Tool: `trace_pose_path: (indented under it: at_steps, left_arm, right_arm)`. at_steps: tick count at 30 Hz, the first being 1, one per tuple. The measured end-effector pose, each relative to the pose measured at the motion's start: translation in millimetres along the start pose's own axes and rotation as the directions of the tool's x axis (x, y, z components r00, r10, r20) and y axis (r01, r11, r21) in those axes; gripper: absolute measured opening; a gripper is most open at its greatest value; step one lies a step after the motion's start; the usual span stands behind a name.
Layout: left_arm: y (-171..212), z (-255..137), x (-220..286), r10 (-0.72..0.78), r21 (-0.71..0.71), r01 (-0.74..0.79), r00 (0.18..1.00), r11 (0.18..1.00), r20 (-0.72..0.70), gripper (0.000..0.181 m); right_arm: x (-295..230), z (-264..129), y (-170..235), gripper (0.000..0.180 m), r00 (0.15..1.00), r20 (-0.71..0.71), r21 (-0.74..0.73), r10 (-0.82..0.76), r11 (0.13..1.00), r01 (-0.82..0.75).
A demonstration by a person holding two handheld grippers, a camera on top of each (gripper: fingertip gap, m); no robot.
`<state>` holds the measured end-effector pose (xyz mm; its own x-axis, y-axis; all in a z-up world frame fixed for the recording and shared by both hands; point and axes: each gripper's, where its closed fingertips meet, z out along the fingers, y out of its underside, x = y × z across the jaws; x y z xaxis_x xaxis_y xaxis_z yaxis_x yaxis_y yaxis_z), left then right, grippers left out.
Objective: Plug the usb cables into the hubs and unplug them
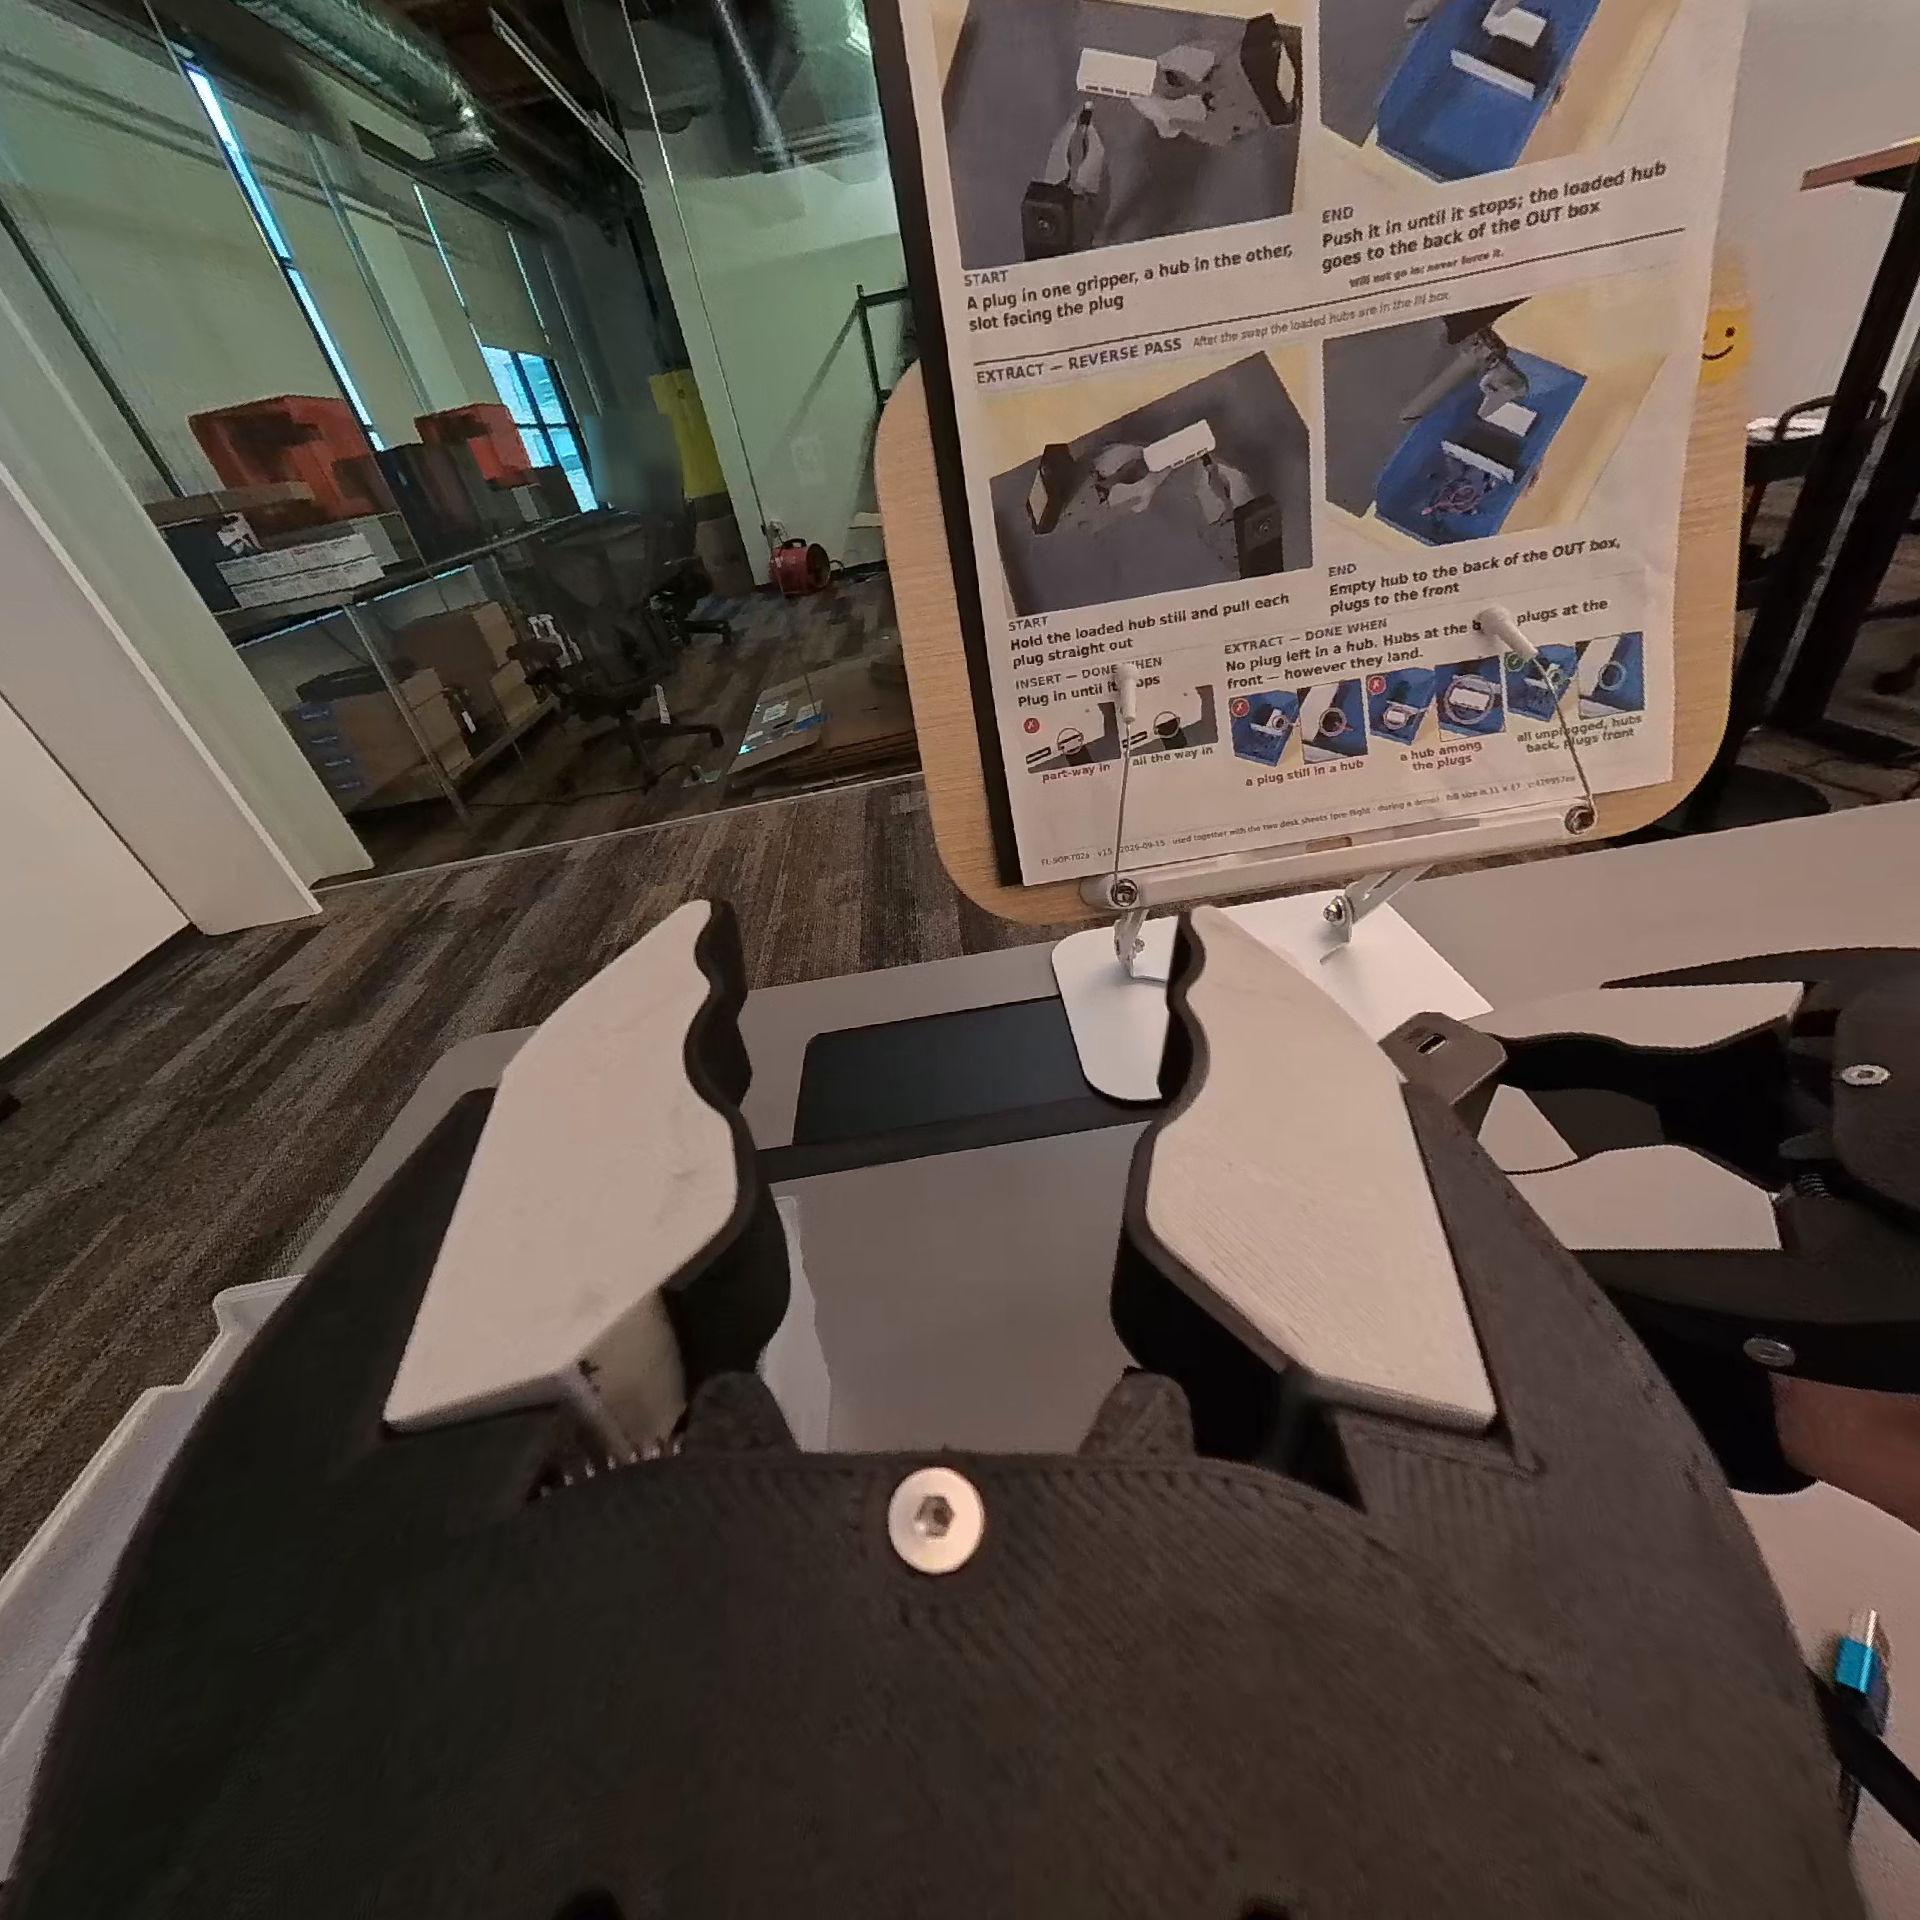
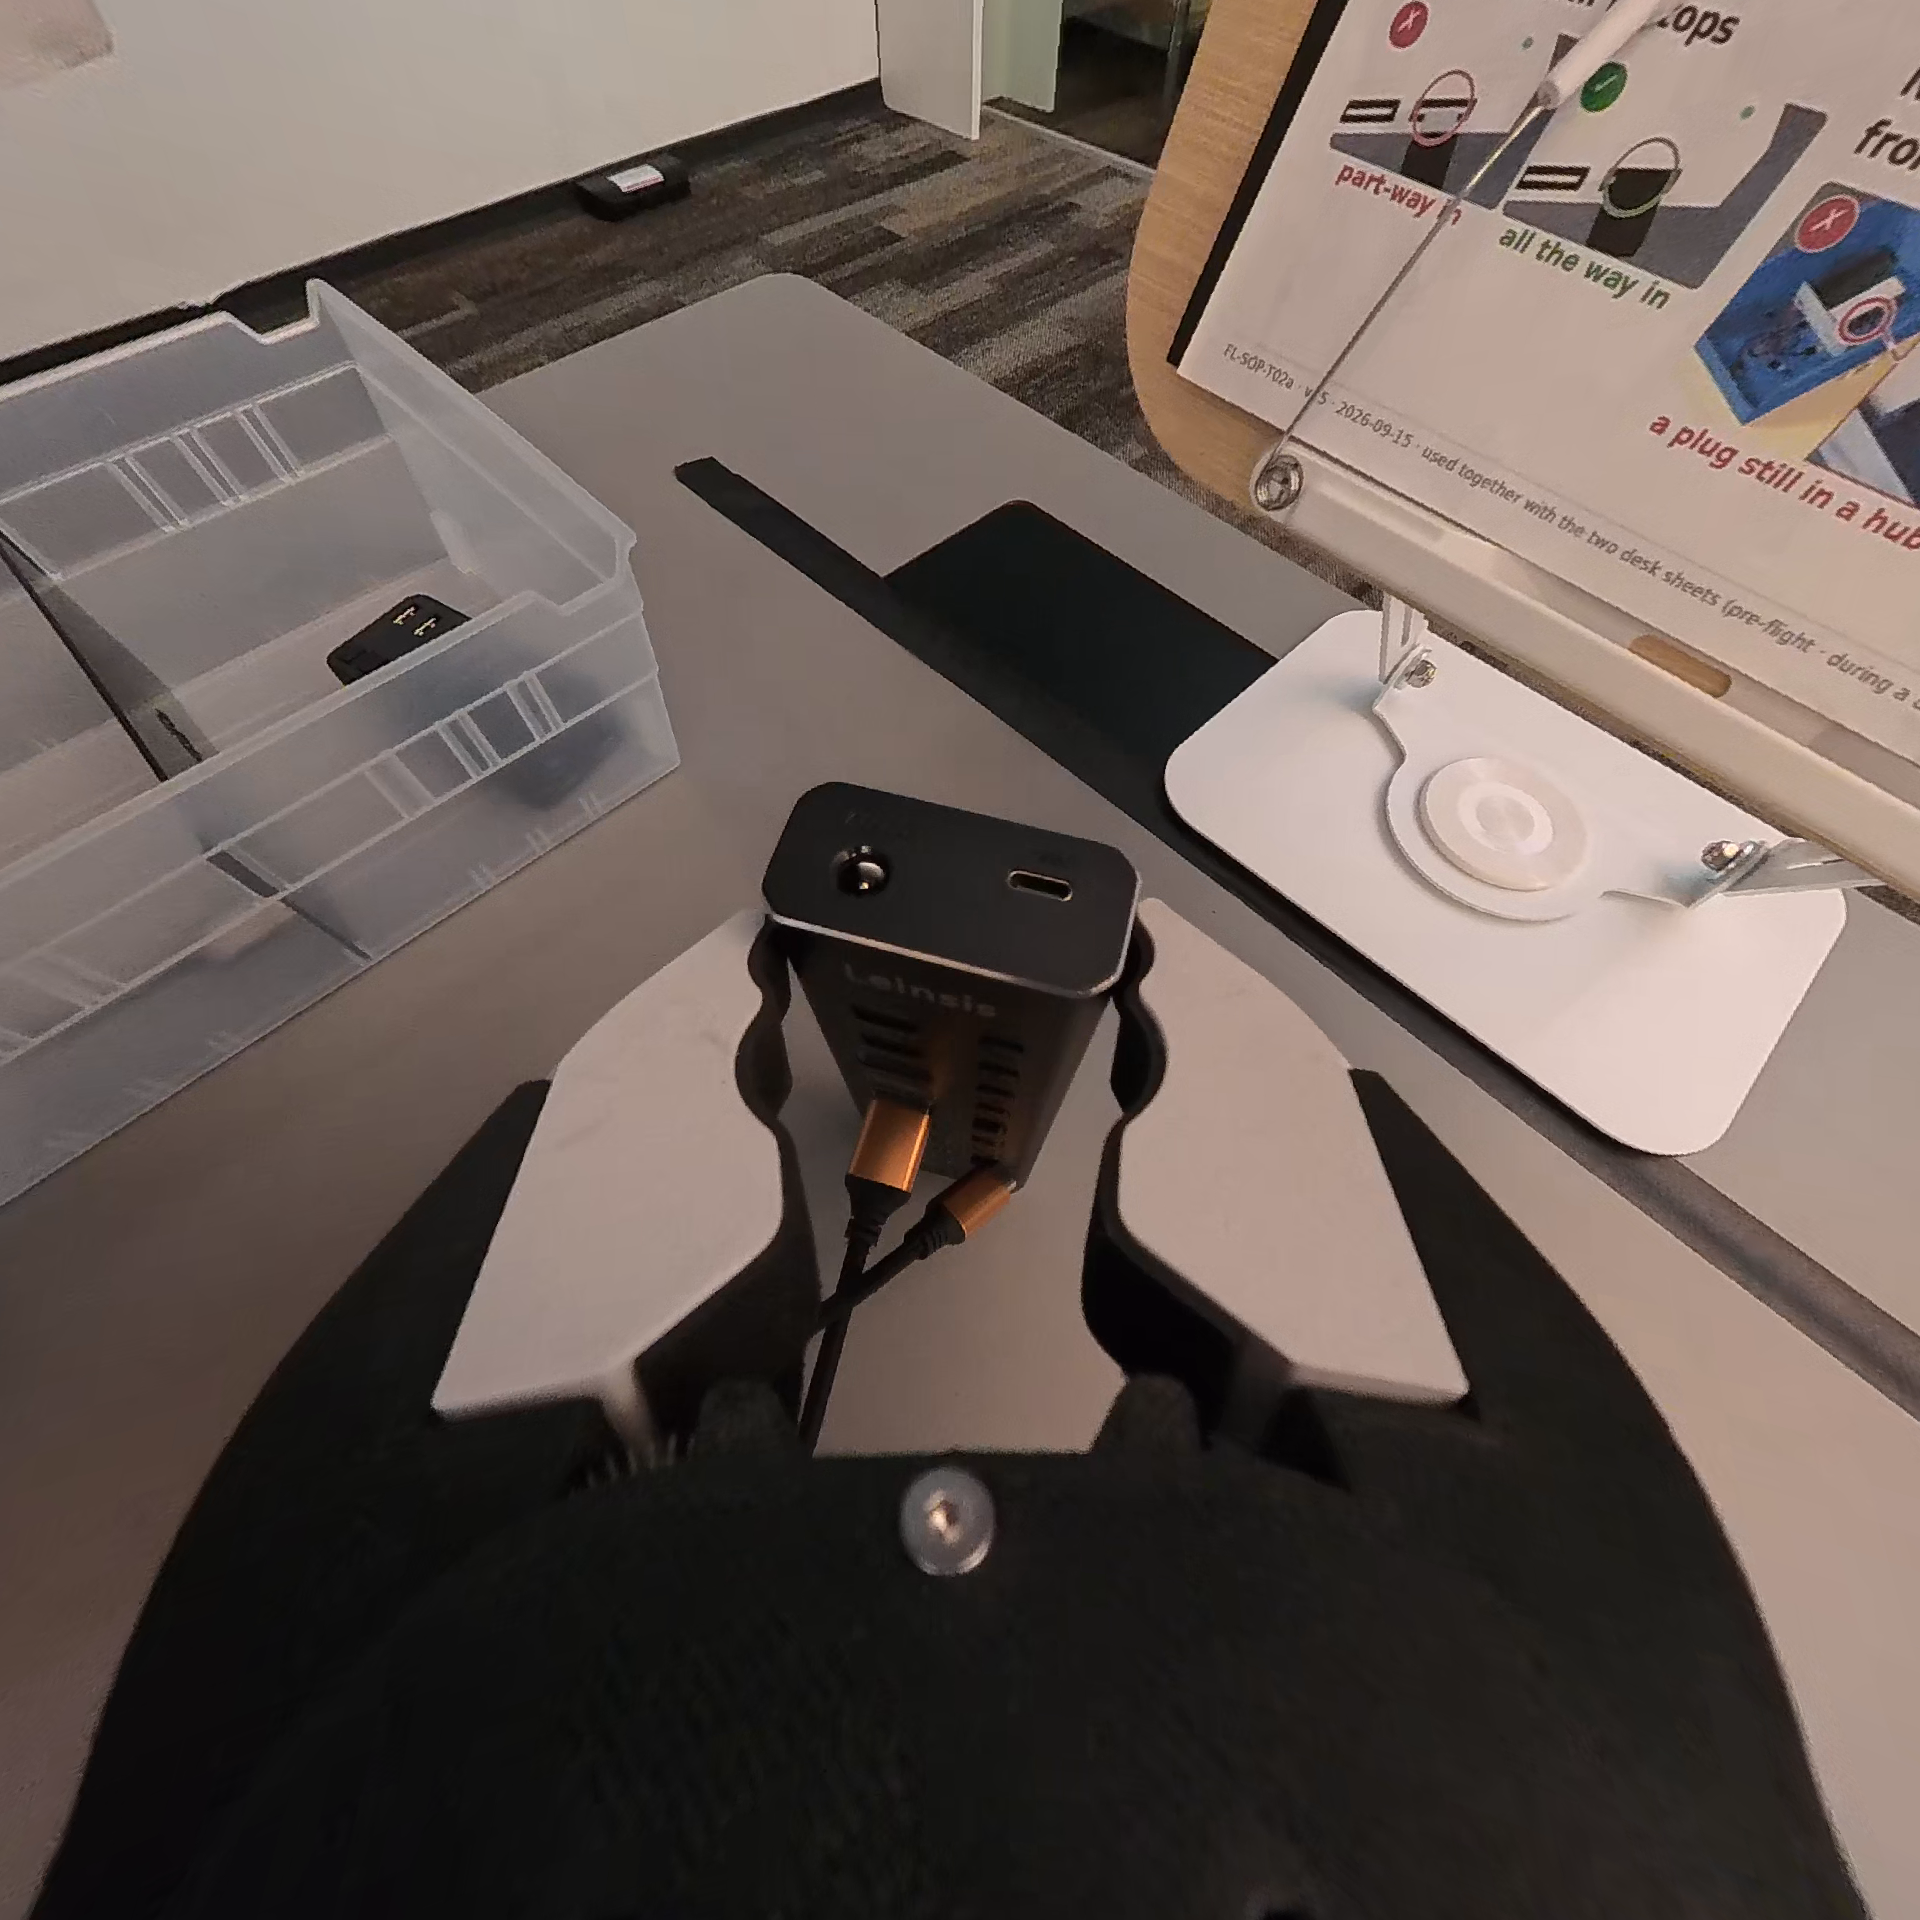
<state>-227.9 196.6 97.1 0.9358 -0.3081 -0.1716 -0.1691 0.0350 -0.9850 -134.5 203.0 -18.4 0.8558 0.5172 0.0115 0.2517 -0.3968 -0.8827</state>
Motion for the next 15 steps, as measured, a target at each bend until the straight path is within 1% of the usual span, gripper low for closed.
trace_pose_path:
  at_steps: [10, 15]
  left_arm:
    - [3.8, 1.9, 1.0, -0.021, -0.017, 0.021, 1.0, 1.0, -0.02, 0.077]
    - [3.5, 2.0, 2.7, -0.016, -0.016, 0.015, 1.0, 1.0, -0.024, 0.077]
  right_arm:
    - [2.7, 8.3, -4.0, 0.06, 1.0, 0.007, -0.047, 0.004, 0.999, -0.003]
    - [2.3, 9.5, -4.7, 0.06, 1.0, 0.008, -0.04, 0.014, 0.999, -0.014]
